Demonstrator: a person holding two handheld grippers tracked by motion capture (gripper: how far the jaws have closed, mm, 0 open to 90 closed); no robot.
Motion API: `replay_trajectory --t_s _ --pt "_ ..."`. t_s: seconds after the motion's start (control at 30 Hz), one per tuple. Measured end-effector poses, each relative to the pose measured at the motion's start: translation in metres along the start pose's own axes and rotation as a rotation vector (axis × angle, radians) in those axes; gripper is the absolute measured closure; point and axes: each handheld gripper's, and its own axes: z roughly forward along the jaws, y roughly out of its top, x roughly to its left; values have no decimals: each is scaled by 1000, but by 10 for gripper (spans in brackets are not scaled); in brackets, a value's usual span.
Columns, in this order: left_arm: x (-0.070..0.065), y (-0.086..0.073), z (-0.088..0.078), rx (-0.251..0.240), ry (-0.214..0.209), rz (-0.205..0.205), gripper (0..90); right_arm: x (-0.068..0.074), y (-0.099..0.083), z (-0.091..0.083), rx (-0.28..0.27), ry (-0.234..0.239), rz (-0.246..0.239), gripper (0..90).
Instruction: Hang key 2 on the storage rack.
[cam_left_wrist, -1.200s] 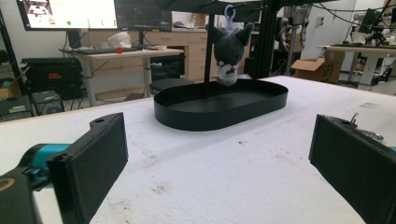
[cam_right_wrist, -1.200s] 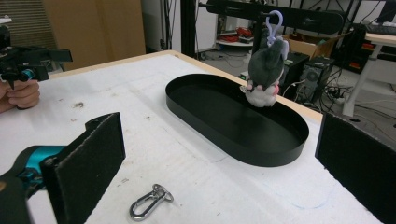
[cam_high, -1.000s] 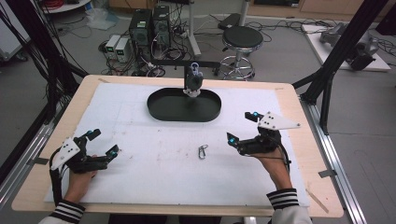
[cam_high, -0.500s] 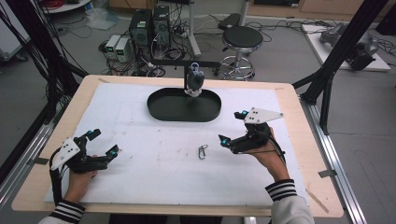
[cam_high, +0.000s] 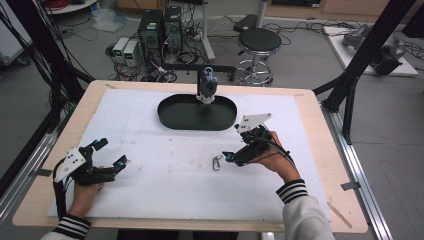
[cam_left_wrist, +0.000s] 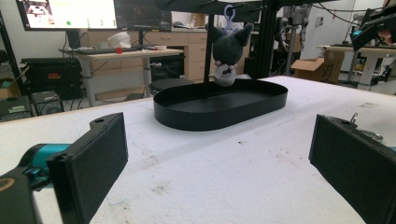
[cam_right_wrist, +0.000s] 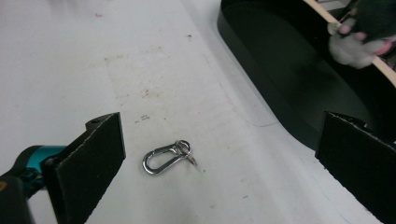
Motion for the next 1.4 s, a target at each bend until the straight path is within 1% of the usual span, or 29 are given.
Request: replay_trajectory --t_s 0.1,0.3,0.33,0.4,0.43,0.47,0.5,0.63,0.73,0.8,0.83,0.87,0.93,1.0,1.07,1.13,1.2,1.23,1.3,1.4 --pt "0 0 0 0 -1 0 49 0 1 7 23 30 -14 8" --pt "0 0 0 0 -1 0 49 -1 -1 20 85 71 -14 8" --pt "0 0 0 0 0 -1 49 -1 -1 22 92 77 -13 9" --pt "0 0 0 0 0 0 49 -2 -1 25 105 94 5 9" --pt "0 0 0 0 0 1 49 -2 -2 27 110 96 6 15" --pt "0 0 0 0 -1 1 49 -2 -2 28 118 99 3 45" --pt "0 0 0 -1 -1 1 49 -3 -3 30 122 115 9 46" --pt "0 0 0 0 -1 1 49 -5 -5 36 151 126 21 50" --pt "0 0 0 0 -2 2 49 -7 -7 39 172 135 25 81" --pt "0 0 0 0 -1 1 49 -7 -8 41 183 135 23 82" --pt "0 0 0 0 -1 2 49 -8 -9 43 190 139 20 96" --pt "0 0 0 0 -1 1 49 -8 -10 44 194 139 17 151" --pt "0 0 0 0 -2 2 49 -9 -10 45 202 144 6 167" --pt "0 0 0 0 -2 2 49 -10 -11 47 204 147 7 193" --pt "0 0 0 0 -1 1 49 -10 -11 49 213 152 -5 208" --pt "0 0 0 -2 -1 -1 49 -10 -12 50 229 168 -6 268" --pt "0 0 0 -2 -1 -1 49 -10 -12 52 235 170 -17 291" --pt "0 0 0 -2 0 -2 49 -10 -12 53 236 169 -21 327" --pt "0 0 0 -2 0 -2 49 -10 -12 54 240 165 -36 368" --pt "0 0 0 -2 0 -2 49 -9 -12 55 250 159 -46 430"
